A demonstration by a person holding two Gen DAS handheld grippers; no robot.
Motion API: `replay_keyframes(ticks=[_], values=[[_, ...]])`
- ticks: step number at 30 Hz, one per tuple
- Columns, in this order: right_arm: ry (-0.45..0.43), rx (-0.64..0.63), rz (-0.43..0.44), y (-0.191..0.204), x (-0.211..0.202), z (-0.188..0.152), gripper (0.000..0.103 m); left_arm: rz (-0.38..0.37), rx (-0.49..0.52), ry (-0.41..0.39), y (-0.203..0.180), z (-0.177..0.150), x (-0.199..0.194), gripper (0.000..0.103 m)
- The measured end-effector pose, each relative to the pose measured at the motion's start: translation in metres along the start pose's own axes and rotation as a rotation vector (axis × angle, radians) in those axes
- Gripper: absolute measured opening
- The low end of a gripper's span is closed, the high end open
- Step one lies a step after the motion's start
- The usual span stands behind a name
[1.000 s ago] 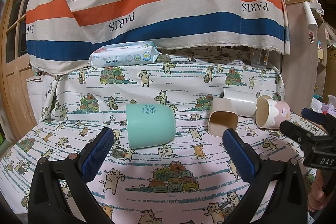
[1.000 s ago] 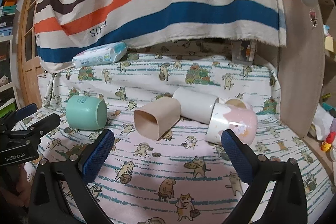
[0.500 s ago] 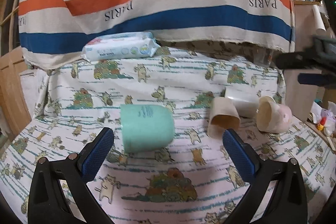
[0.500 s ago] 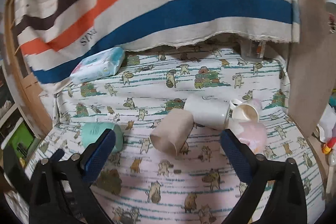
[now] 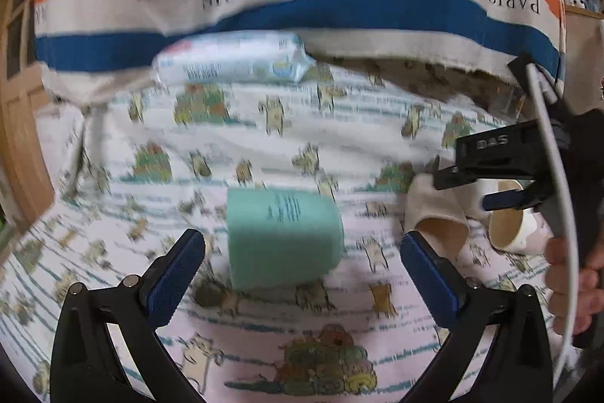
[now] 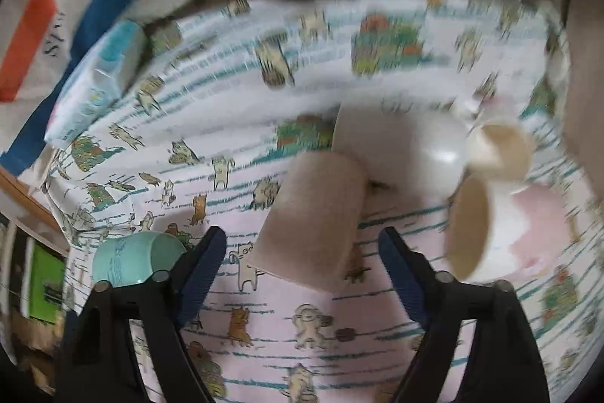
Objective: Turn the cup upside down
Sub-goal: 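Move the right gripper down to the beige square cup lying on its side, then close the right gripper on the beige cup's body and lift it, then rotate the held beige cup with the right gripper, rim turning toward the table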
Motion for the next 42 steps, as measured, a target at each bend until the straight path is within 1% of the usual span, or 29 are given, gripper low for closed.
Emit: replay_keyframes(ticks=[1,4,8,11,13,16,18,19,22,25,28,33,36,39,42], values=[[0.021,0.007,-0.001,0.000,0.011,0.001,0.079,-0.003,-0.013,-0.011,0.003,0.000,-0.002,0.103],[0.044,-0.004,-0.034,0.004,0.028,0.003,0.079,0.019,-0.032,-0.049,0.008,0.001,-0.009,0.103],[0.053,0.004,-0.025,0.008,0.042,0.007,0.079,0.007,-0.057,-0.043,0.013,0.000,-0.010,0.103],[0.067,-0.006,-0.063,0.010,0.056,0.008,0.079,-0.009,-0.067,-0.055,0.016,-0.001,-0.015,0.103],[0.085,-0.005,-0.072,0.009,0.068,0.007,0.080,-0.015,-0.061,-0.065,0.014,-0.001,-0.017,0.103],[0.097,0.051,-0.021,0.000,0.077,0.003,0.080,-0.010,-0.021,-0.071,0.007,0.000,-0.018,0.103],[0.083,0.040,-0.017,-0.001,0.076,0.001,0.079,-0.037,-0.015,-0.072,0.004,0.000,-0.019,0.103],[0.077,0.023,-0.026,0.000,0.075,0.001,0.076,-0.044,-0.012,-0.073,0.003,0.000,-0.020,0.103],[0.061,-0.018,-0.027,-0.002,0.066,-0.004,0.073,-0.024,0.005,-0.083,-0.001,0.001,-0.021,0.103],[0.054,-0.041,0.002,-0.009,0.051,-0.012,0.073,-0.032,0.009,-0.099,-0.001,0.002,-0.025,0.103],[0.032,-0.062,0.008,-0.018,0.032,-0.026,0.073,-0.035,0.000,-0.119,0.002,-0.001,-0.033,0.103],[-0.035,-0.112,0.044,-0.025,-0.012,-0.057,0.073,-0.065,-0.008,-0.121,0.002,-0.012,-0.050,0.103],[-0.068,-0.139,0.095,-0.027,-0.040,-0.079,0.073,-0.078,0.028,-0.105,-0.010,-0.017,-0.056,0.103],[-0.079,-0.133,0.165,-0.026,-0.059,-0.100,0.073,-0.034,0.068,-0.150,-0.018,-0.018,-0.067,0.103],[-0.076,-0.117,0.218,-0.028,-0.068,-0.120,0.073,0.011,0.099,-0.164,-0.023,-0.019,-0.075,0.103]])
Point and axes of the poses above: each gripper's, at about its wrist camera, not at the fingertips, and x roughly the way its jaws point, y to its left, z to its top, the point moved 2 cm from there along x, roughly the way its jaws point, and after that the axes turned 7 degrees about -z, right-handed, at the moved point
